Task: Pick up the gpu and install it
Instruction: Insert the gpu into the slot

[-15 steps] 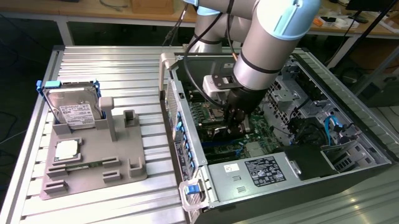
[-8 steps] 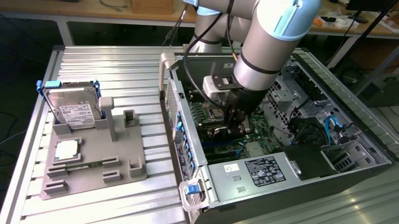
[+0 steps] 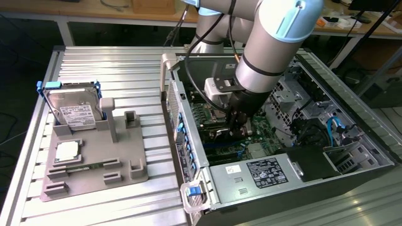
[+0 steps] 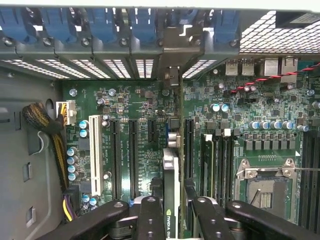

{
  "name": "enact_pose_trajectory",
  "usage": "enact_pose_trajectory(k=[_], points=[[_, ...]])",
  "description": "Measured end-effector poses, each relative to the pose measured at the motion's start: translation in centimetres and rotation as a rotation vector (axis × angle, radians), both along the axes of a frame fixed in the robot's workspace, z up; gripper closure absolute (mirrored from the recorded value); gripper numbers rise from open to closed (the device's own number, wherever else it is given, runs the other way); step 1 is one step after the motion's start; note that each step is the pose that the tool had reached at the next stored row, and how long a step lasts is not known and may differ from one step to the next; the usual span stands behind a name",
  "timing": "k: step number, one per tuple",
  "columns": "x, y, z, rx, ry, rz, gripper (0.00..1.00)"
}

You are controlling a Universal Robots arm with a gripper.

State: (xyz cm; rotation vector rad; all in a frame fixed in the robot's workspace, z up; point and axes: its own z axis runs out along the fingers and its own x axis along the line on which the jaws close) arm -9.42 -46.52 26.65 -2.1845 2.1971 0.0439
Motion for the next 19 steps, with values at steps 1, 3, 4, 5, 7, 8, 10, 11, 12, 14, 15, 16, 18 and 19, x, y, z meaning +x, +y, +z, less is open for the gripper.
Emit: enact_pose_trajectory(k=[1, 3, 4, 5, 7, 8, 10, 11, 12, 14, 15, 16, 18, 19], points=[[-0.01, -0.01, 0.00, 0.0000, -0.0006, 0.000, 0.73], [-0.06, -0.02, 0.00, 0.0001, -0.0017, 0.000, 0.73], [-0.07, -0.02, -0.01, 0.0001, -0.0023, 0.000, 0.73], [-0.09, -0.03, -0.01, 0.0001, -0.0029, 0.000, 0.73], [-0.10, -0.07, 0.00, 0.0002, -0.0042, 0.000, 0.73], [-0.11, -0.09, 0.00, 0.0001, -0.0049, 0.000, 0.73], [-0.14, -0.10, 0.00, 0.0002, -0.0064, 0.000, 0.73], [-0.16, -0.11, 0.00, 0.0001, -0.0070, 0.000, 0.73], [-0.19, -0.11, 0.00, 0.0001, -0.0078, 0.000, 0.73], [-0.24, -0.11, 0.00, 0.0002, -0.0087, 0.000, 0.73], [-0.25, -0.11, 0.00, 0.0002, -0.0088, 0.000, 0.73], [-0.25, -0.11, 0.01, 0.0003, -0.0089, 0.000, 0.73], [-0.26, -0.11, 0.20, 0.0000, -0.0088, 0.000, 0.73], [-0.26, -0.11, 0.34, 0.0000, -0.0088, 0.000, 0.73]])
